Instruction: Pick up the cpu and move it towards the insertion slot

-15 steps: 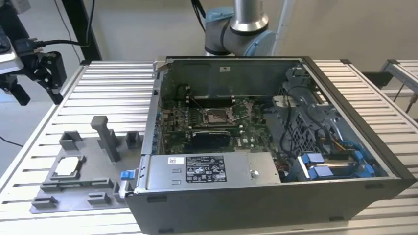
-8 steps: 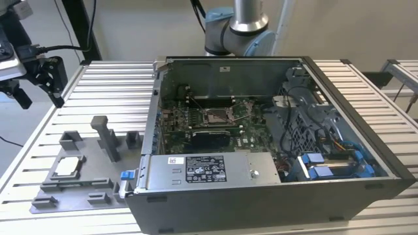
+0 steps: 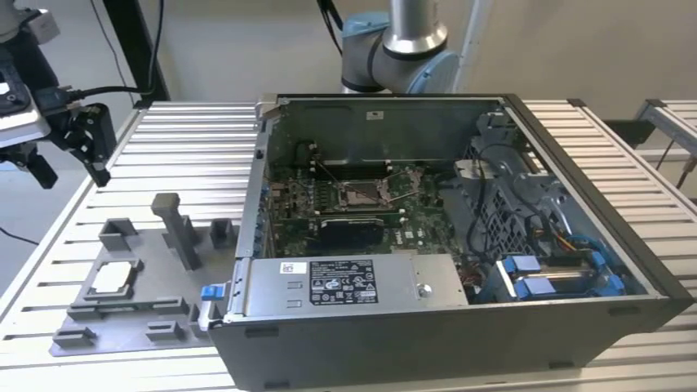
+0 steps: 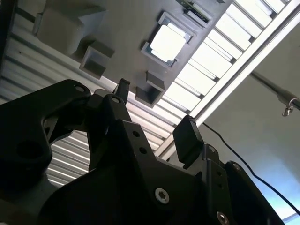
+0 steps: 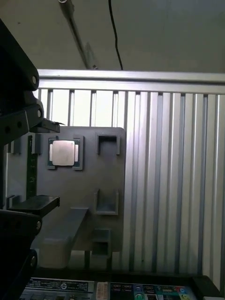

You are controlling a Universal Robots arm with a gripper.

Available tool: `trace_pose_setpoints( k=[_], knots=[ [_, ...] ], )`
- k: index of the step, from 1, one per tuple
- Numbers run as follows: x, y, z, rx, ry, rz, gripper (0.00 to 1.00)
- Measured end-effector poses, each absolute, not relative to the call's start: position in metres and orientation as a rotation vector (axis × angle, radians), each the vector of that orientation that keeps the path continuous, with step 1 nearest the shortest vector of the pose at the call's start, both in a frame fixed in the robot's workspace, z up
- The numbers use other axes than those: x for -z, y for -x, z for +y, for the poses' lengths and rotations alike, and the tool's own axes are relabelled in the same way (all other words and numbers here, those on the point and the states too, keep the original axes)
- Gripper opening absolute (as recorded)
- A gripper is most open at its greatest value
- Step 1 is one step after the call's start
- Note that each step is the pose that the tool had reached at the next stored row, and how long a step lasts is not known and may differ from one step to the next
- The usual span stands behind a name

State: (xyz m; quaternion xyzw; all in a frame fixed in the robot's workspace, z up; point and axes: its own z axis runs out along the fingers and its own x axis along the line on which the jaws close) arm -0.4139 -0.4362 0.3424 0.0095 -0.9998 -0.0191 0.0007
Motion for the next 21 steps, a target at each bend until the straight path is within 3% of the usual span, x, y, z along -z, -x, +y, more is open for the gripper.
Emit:
trace_pose_setpoints(
  k=[21],
  knots=[
    [-0.309, 0.418, -0.436, 0.06, -0.03, -3.143, 1.0]
  ],
)
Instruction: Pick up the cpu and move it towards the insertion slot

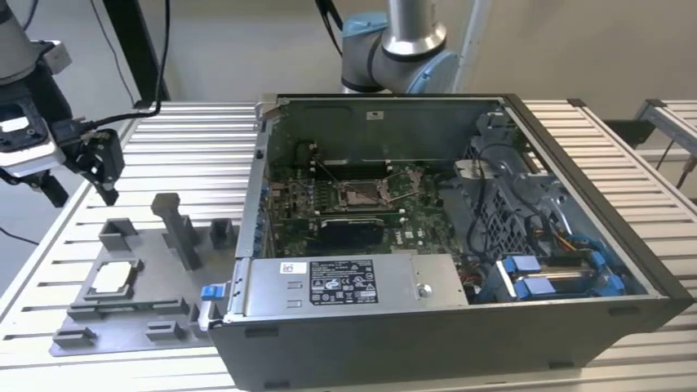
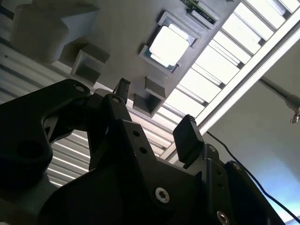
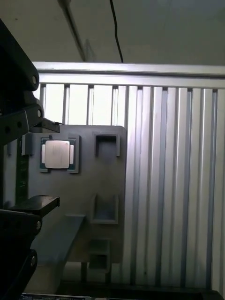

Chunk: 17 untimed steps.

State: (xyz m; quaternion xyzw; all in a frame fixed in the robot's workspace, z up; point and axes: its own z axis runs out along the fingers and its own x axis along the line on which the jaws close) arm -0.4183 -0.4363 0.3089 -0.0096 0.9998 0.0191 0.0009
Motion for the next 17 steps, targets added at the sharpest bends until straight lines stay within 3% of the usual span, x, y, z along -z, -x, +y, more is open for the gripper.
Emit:
trace_pose_setpoints(
  k=[17],
  knots=[
    [-0.278, 0.421, -0.439, -0.06, 0.031, 3.138, 1.0]
  ],
)
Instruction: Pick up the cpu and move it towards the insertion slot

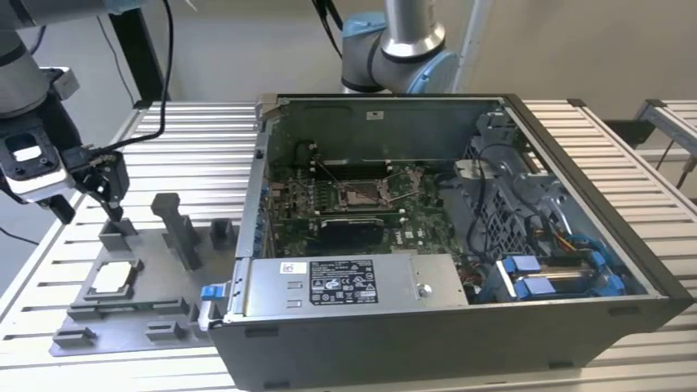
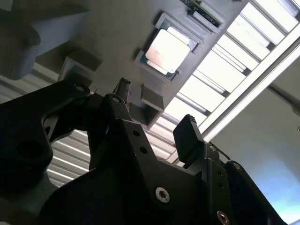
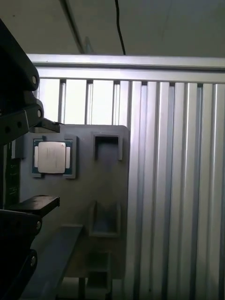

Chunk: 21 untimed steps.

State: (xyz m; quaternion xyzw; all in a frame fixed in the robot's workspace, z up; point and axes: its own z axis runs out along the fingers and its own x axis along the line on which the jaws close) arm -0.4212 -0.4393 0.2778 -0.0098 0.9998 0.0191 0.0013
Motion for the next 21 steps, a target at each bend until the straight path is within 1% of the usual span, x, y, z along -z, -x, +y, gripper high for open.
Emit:
trace_pose_setpoints(
  k=[21],
  knots=[
    [-0.24, 0.421, -0.458, -0.06, 0.045, 3.138, 1.0]
  ],
)
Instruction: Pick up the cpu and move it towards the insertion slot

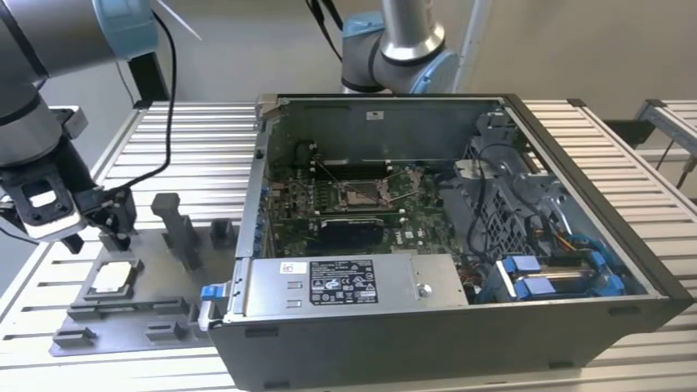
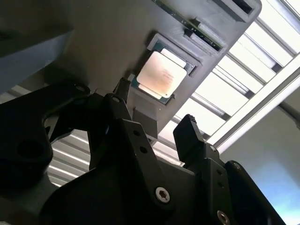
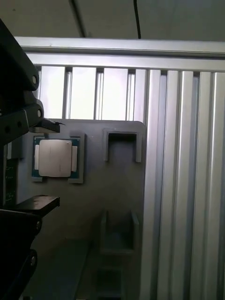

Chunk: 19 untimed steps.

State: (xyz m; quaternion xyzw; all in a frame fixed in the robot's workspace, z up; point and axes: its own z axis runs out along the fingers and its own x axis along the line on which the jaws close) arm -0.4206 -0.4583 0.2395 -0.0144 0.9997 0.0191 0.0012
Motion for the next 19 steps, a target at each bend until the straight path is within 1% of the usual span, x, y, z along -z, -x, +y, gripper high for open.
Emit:
trace_pose_setpoints(
  k=[19],
  knots=[
    [-0.206, 0.426, -0.462, -0.068, 0.09, 3.132, 1.0]
  ],
)
